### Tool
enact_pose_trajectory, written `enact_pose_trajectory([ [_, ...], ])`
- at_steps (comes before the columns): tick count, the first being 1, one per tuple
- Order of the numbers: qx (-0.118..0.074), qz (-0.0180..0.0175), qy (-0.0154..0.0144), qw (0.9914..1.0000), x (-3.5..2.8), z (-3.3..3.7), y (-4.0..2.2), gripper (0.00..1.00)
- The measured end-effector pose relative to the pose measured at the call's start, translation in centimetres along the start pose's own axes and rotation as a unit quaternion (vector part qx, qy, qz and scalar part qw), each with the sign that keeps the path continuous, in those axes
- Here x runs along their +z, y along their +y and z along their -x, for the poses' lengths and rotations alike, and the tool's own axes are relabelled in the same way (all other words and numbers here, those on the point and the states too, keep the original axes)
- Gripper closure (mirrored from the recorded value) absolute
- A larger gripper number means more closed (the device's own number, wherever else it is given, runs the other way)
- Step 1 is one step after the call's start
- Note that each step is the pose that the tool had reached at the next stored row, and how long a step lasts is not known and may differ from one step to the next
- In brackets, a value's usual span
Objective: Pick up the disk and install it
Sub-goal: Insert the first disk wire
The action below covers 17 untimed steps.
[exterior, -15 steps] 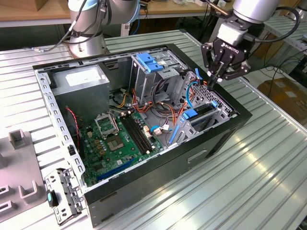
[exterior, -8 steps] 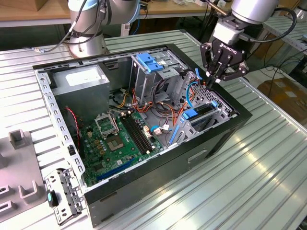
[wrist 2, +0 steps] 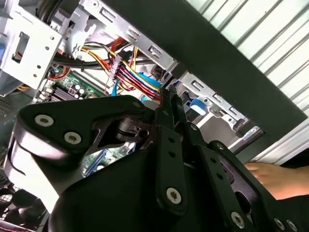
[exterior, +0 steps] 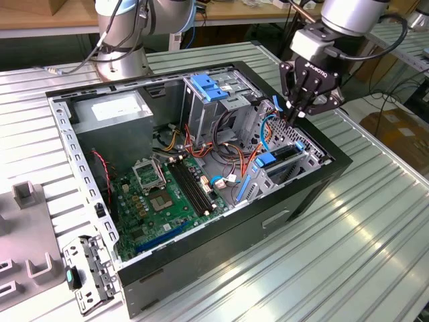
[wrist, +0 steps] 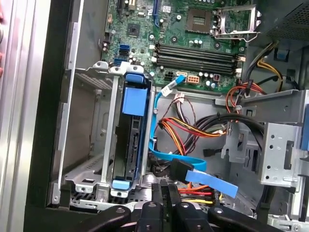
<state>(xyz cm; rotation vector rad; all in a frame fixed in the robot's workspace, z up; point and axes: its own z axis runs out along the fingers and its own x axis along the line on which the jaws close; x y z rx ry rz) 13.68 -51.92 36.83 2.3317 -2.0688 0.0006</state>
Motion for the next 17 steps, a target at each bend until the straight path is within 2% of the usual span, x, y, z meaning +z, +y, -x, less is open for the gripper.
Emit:
enact_pose_trajectory([
  [1,0.003,0.0000,-0.0001,0.99999,0.08,0.02,0.14,0.84],
  [3,0.028,0.0004,-0.0005,0.99960,0.26,0.02,0.16,0.84],
  [8,0.029,0.0009,-0.0001,0.99958,0.43,-0.76,0.80,0.84],
  [13,0.035,0.0011,0.0002,0.99940,0.68,-1.03,1.03,0.84],
  [17,0.037,0.0012,0.0014,0.99933,0.79,-1.57,1.10,0.84],
])
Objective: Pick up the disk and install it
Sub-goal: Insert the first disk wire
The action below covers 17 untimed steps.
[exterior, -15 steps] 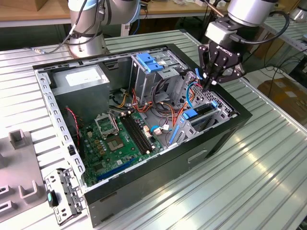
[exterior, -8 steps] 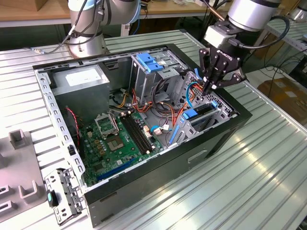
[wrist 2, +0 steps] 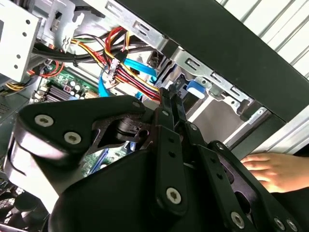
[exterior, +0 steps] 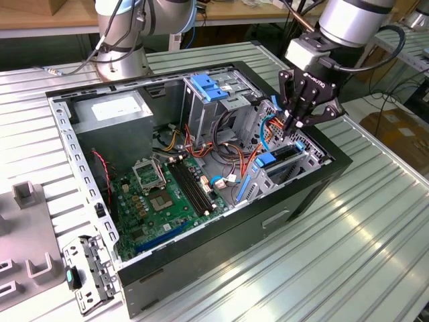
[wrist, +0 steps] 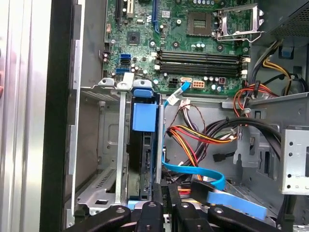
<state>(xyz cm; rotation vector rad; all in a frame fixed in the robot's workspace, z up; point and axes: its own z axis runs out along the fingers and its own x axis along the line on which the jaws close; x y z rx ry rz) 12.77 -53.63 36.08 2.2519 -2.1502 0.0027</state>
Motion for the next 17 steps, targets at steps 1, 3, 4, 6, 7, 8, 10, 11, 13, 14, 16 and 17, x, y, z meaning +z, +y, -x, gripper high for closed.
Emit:
enact_pose_trajectory([
  [1,0.002,0.0001,0.0003,1.00000,0.06,-0.13,0.01,0.84],
  [3,0.005,0.0002,0.0010,0.99999,0.12,-0.18,0.01,0.84],
  [4,0.006,0.0002,0.0011,0.99998,0.16,-0.20,0.01,0.84],
  [6,0.008,0.0003,0.0014,0.99997,0.28,-0.26,0.22,0.84],
  [7,0.008,0.0003,0.0013,0.99997,0.31,-0.28,0.41,0.84],
  [8,0.008,0.0002,0.0013,0.99997,0.37,-0.30,0.56,0.84],
  [10,-0.008,-0.0001,0.0016,0.99997,0.55,-0.62,0.69,0.84],
  [11,-0.012,-0.0002,0.0016,0.99993,0.59,-0.70,0.74,0.84],
  [13,-0.012,-0.0002,0.0017,0.99993,0.61,-0.88,0.75,0.84],
  [14,-0.012,-0.0002,0.0017,0.99993,0.65,-1.11,0.76,0.84],
  [16,-0.011,-0.0001,0.0019,0.99993,0.70,-1.42,0.77,0.84],
  [17,-0.011,-0.0001,0.0018,0.99993,0.75,-1.43,0.77,0.84],
])
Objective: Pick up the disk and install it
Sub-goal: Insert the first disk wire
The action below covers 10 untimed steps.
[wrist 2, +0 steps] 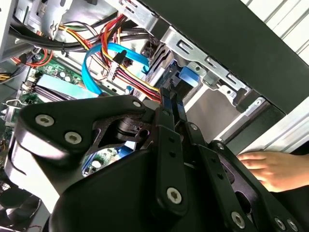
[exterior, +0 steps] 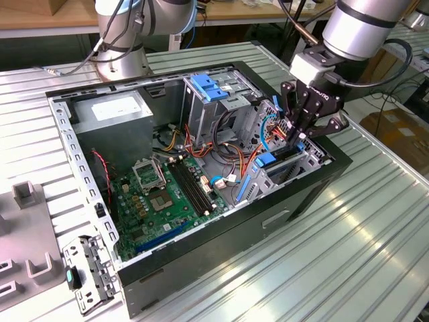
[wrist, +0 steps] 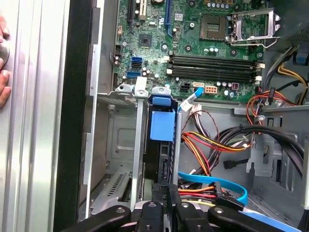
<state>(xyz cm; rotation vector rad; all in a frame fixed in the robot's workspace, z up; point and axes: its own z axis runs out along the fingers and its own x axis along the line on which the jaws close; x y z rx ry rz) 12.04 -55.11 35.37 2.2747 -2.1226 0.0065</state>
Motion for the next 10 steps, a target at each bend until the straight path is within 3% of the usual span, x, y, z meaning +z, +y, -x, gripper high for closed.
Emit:
enact_pose_trajectory([
  [10,0.004,0.0010,0.0006,0.99999,0.51,0.15,0.08,0.84],
])
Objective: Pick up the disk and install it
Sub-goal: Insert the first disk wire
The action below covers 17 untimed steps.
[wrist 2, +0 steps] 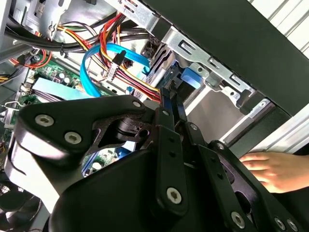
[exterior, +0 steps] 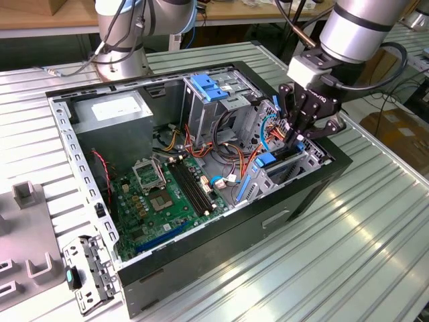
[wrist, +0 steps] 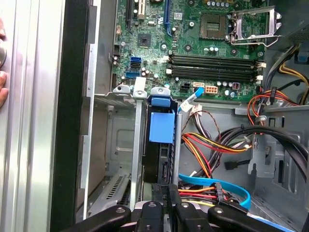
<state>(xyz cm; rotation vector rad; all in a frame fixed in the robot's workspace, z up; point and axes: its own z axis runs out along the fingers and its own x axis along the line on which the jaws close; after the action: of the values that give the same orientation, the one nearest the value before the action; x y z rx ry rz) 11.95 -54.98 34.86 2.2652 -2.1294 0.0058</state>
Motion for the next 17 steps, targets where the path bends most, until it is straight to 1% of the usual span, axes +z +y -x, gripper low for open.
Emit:
enact_pose_trajectory([
  [3,0.002,0.0010,-0.0001,1.00000,0.12,0.17,-0.05,0.84],
  [7,0.013,0.0035,-0.0004,0.99990,0.31,0.24,-0.23,0.84],
  [9,0.014,0.0038,-0.0005,0.99989,0.31,0.24,-0.22,0.84],
  [11,0.015,0.0040,-0.0005,0.99988,0.05,0.24,-0.22,0.84],
  [17,0.016,0.0040,-0.0005,0.99987,0.06,0.21,-0.22,0.84],
])
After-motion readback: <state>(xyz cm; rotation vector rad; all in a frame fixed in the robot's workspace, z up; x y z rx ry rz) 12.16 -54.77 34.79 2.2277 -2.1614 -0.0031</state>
